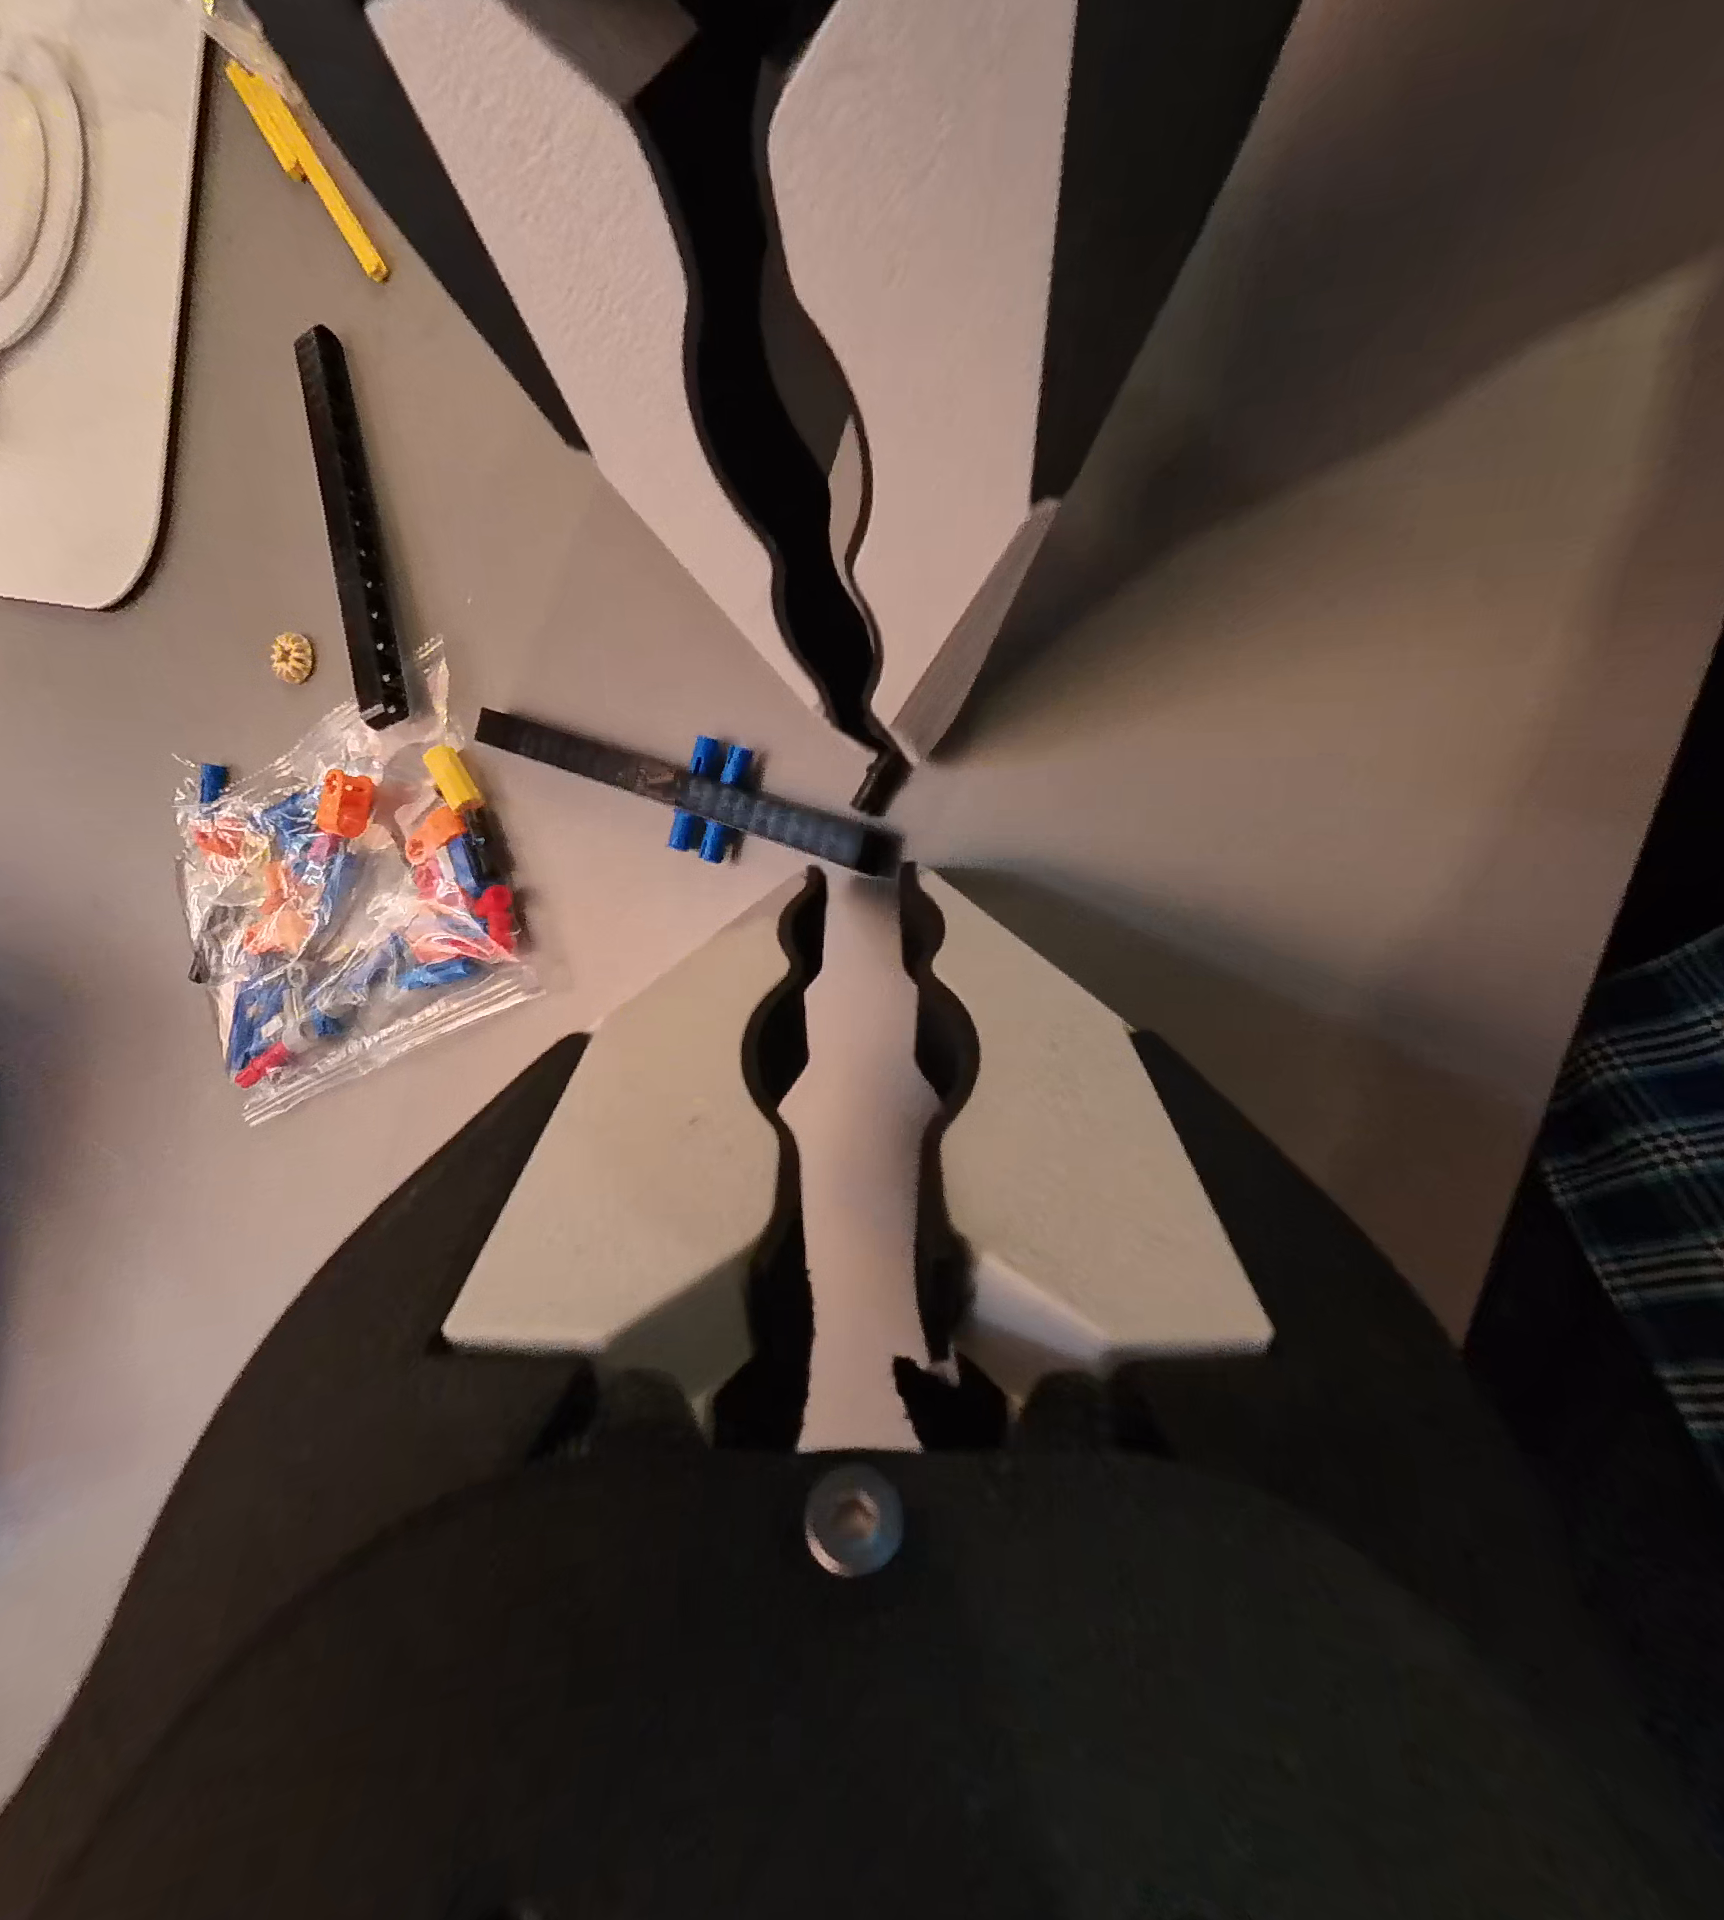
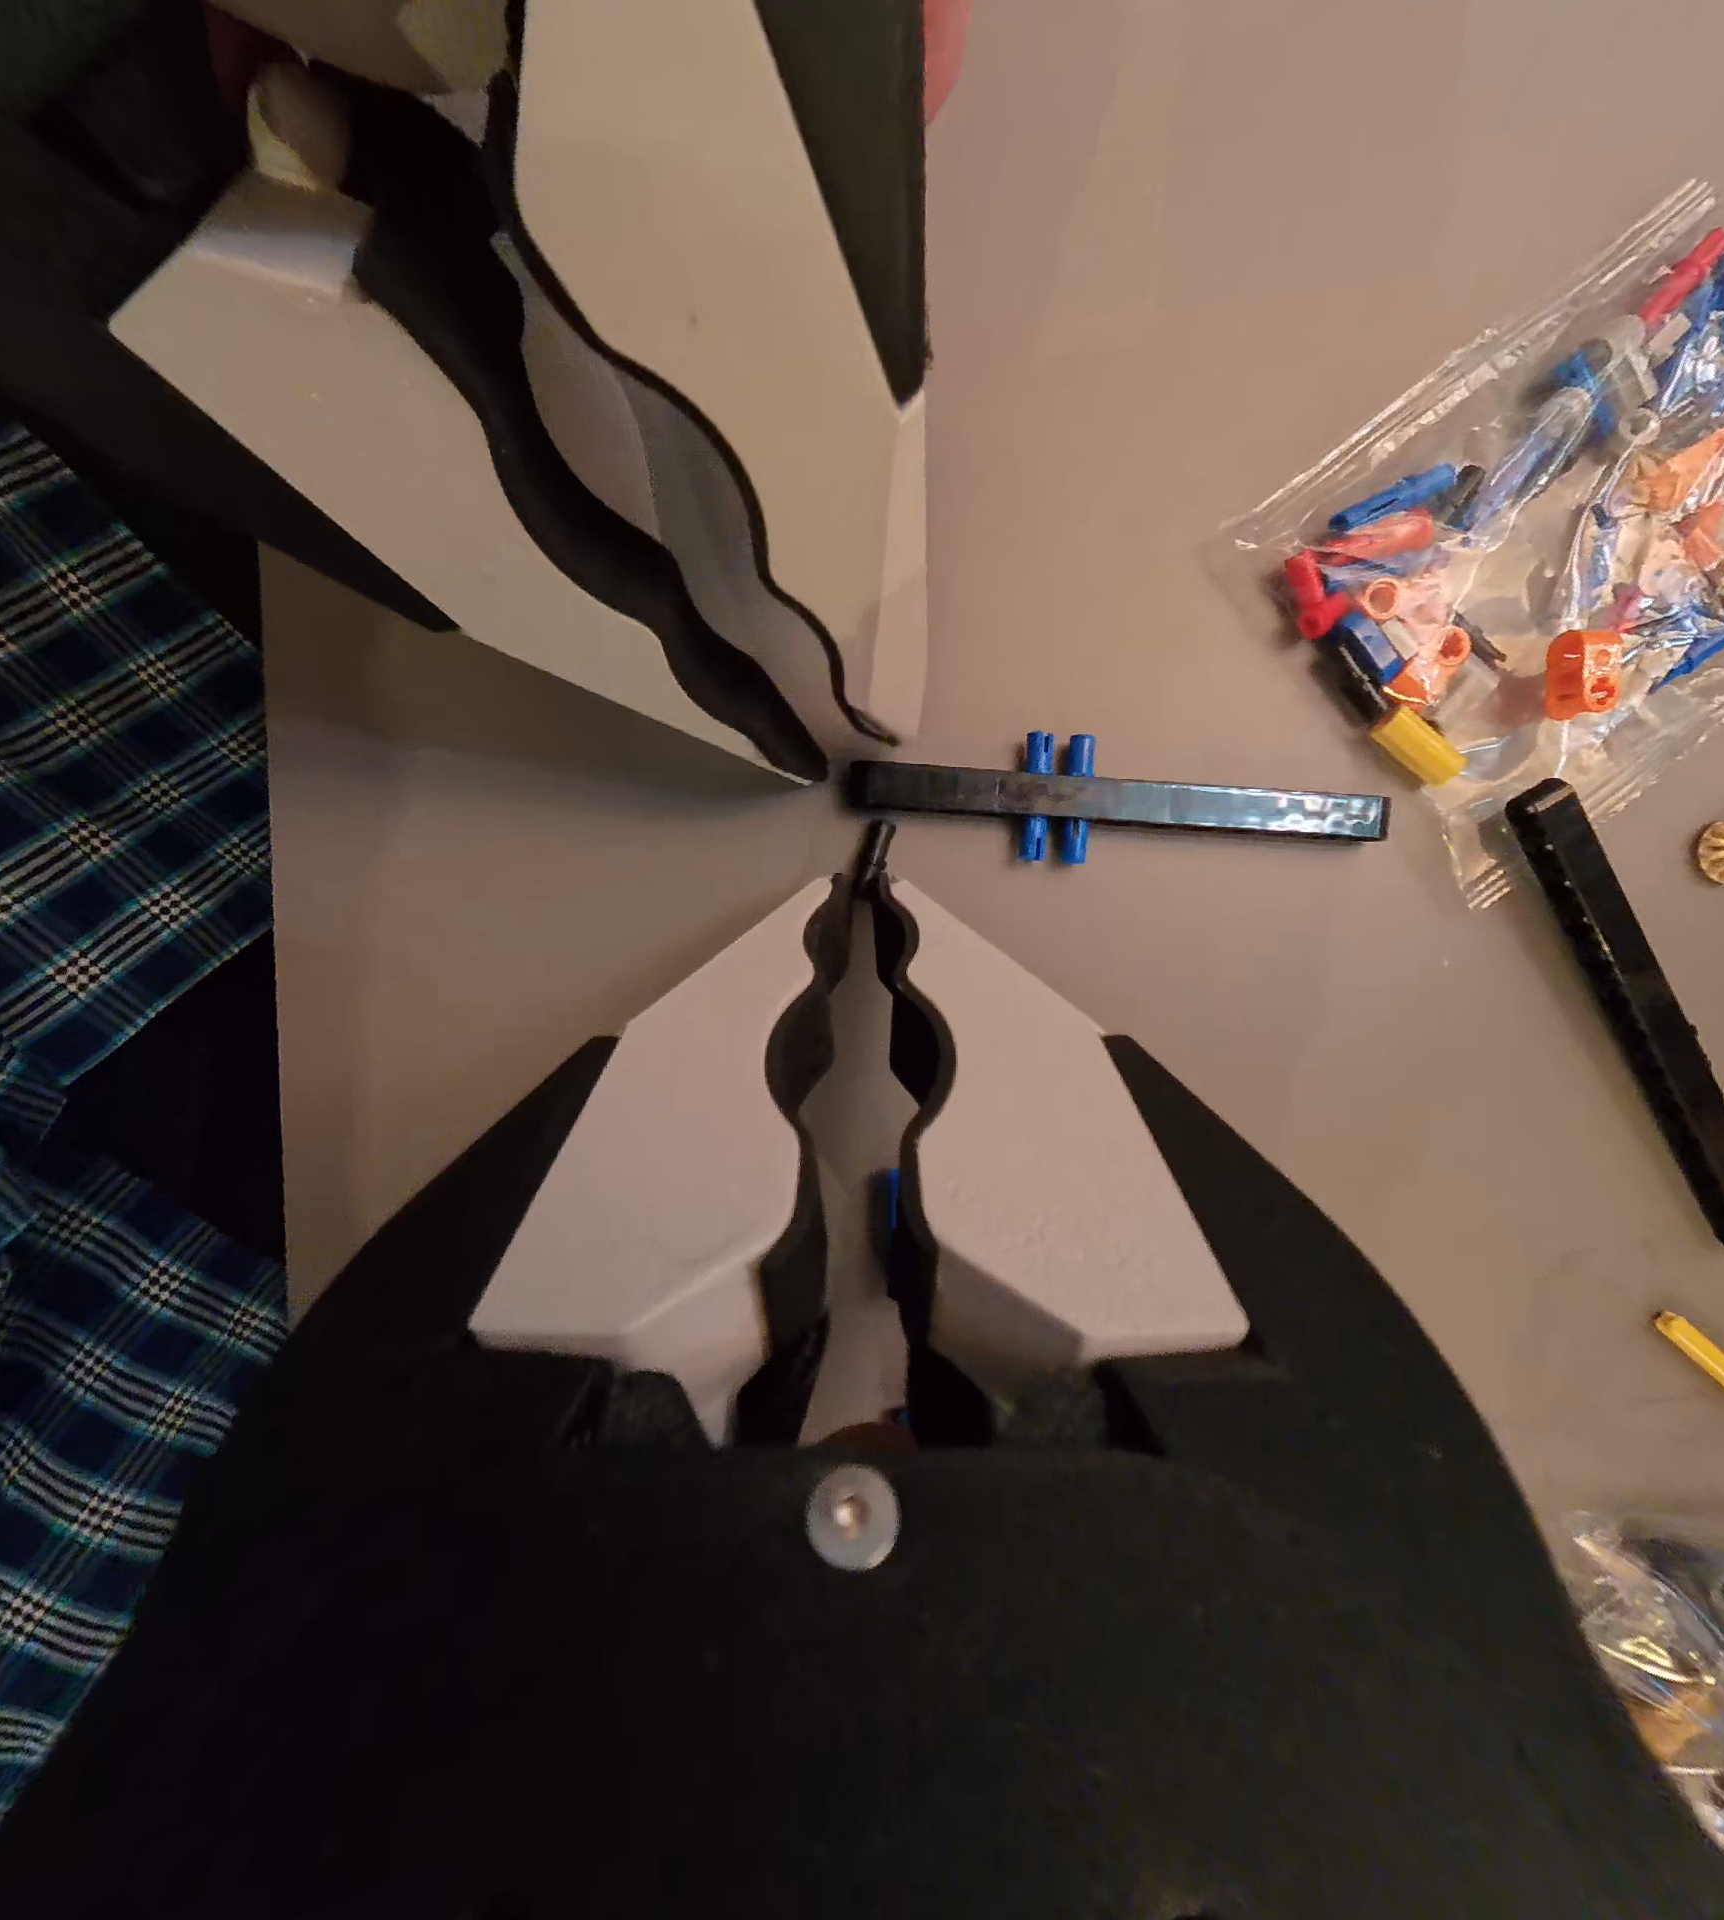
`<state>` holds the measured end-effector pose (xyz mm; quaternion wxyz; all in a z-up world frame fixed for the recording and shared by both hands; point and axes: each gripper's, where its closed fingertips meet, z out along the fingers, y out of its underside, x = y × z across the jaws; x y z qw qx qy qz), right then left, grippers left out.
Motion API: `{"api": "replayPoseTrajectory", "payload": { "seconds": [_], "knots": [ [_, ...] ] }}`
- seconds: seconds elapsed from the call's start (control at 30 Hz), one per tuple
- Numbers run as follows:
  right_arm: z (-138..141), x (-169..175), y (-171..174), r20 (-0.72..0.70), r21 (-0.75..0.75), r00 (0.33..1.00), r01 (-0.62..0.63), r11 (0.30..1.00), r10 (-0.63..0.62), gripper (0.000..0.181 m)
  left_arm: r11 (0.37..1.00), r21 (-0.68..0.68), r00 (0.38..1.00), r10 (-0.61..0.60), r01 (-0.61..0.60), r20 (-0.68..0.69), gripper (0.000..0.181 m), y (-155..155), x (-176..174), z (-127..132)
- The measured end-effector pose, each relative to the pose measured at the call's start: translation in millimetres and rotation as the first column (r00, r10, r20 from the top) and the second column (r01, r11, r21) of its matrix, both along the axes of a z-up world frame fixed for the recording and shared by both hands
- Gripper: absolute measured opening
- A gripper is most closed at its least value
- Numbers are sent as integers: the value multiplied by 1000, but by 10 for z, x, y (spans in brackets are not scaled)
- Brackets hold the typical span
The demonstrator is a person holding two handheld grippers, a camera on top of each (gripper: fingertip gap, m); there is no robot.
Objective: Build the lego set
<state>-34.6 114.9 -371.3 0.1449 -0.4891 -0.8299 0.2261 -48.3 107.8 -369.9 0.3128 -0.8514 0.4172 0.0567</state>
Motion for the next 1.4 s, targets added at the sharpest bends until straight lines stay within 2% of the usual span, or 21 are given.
{"api": "replayPoseTrajectory", "payload": {
  "seconds": [0.13,0.27,0.43,0.63,0.87,1.03,1.4],
  "knots": [
    [11,20,-21,7,-19,1000,-21,1000,21,1,1000,-4,1000,5,-5,25,12,-4,11,6],
    [-15,16,-9,16,-8,1000,4,1000,-4,16,1000,-7,999,10,-10,36,14,8,1,5],
    [14,20,-31,8,-15,999,45,999,-45,16,1000,-15,999,9,-8,43,14,4,-1,4],
    [41,13,-87,-53,-21,999,-1,1000,0,12,1000,-15,999,5,-5,51,13,4,4,3],
    [-20,-27,-106,-39,-32,998,-56,998,55,1,1000,-18,998,9,-8,61,13,23,1,0],
    [8,-27,-51,-28,-78,999,-16,997,14,0,1000,-27,996,17,-14,88,13,30,-4,-4],
    [-24,-72,-12,3,-54,1000,19,998,-19,0,999,-34,994,16,-12,109,6,40,0,-23]
  ]
}}
